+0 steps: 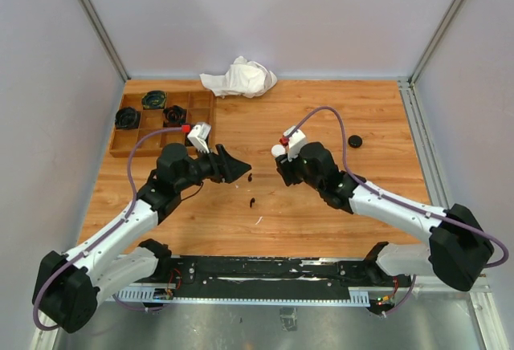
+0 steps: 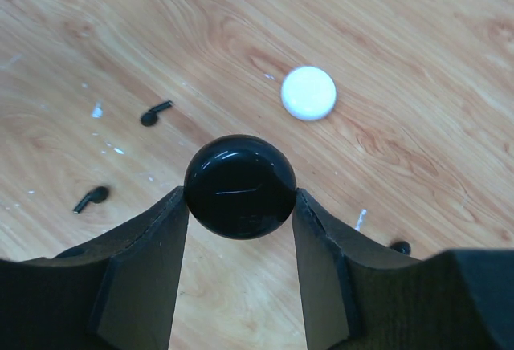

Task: Insert the wireless bluetooth earbuds into the charging case
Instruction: Pick up the charging case at the center of the board.

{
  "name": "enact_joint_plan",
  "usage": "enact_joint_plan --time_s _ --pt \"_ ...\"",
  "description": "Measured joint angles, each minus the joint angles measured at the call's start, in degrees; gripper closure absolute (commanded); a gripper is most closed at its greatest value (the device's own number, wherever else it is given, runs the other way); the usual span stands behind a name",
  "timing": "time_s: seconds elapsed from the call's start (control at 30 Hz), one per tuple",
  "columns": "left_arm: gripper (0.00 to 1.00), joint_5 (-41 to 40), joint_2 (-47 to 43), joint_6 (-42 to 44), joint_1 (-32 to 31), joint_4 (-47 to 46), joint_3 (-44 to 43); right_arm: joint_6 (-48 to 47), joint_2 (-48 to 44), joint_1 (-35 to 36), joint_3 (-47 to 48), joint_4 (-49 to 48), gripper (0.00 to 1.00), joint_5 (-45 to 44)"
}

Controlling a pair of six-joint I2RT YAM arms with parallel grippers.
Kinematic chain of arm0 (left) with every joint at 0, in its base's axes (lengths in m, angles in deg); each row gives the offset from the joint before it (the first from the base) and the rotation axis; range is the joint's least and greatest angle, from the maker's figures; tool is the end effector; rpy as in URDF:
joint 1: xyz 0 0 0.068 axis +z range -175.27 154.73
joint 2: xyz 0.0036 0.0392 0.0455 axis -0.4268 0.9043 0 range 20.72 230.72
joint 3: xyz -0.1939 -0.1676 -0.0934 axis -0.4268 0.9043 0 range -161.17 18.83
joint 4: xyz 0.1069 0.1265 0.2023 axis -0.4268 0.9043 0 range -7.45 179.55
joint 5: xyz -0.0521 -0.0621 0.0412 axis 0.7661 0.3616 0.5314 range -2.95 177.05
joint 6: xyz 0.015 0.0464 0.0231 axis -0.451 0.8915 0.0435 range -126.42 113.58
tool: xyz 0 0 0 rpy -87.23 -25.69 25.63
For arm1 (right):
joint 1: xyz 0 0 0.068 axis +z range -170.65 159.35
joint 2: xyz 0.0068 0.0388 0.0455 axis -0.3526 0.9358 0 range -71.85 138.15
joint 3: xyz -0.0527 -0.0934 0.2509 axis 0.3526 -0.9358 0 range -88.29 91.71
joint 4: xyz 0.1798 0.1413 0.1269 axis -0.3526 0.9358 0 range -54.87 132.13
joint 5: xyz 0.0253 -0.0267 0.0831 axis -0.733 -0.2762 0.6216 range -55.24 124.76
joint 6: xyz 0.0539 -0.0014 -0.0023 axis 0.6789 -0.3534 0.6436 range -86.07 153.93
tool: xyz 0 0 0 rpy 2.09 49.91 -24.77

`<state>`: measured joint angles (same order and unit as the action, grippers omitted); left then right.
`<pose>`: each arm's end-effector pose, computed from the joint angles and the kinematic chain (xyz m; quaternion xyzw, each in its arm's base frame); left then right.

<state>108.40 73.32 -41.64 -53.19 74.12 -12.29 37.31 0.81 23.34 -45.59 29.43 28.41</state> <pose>0.1830 -0.1117 0.2651 0.0660 0.7751 -0.4437 0.4450 0.2066 0.1939 0.2501 -0.2629 0.7969 0.1750 0.5149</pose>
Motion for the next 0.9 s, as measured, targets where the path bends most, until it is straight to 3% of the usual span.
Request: enact_joint_plan --time_s 0.43,0.9 --pt "0.38 -1.5 4.7 -2.8 -5.8 -8.6 0.0 -3.3 -5.0 7.9 -8.4 -20.7 0.56 -0.7" --pt "0.47 -5.3 6.5 -2.6 -8.3 -9.5 0.0 -5.3 -4.2 9.8 -9.3 -28.0 0.56 1.4"
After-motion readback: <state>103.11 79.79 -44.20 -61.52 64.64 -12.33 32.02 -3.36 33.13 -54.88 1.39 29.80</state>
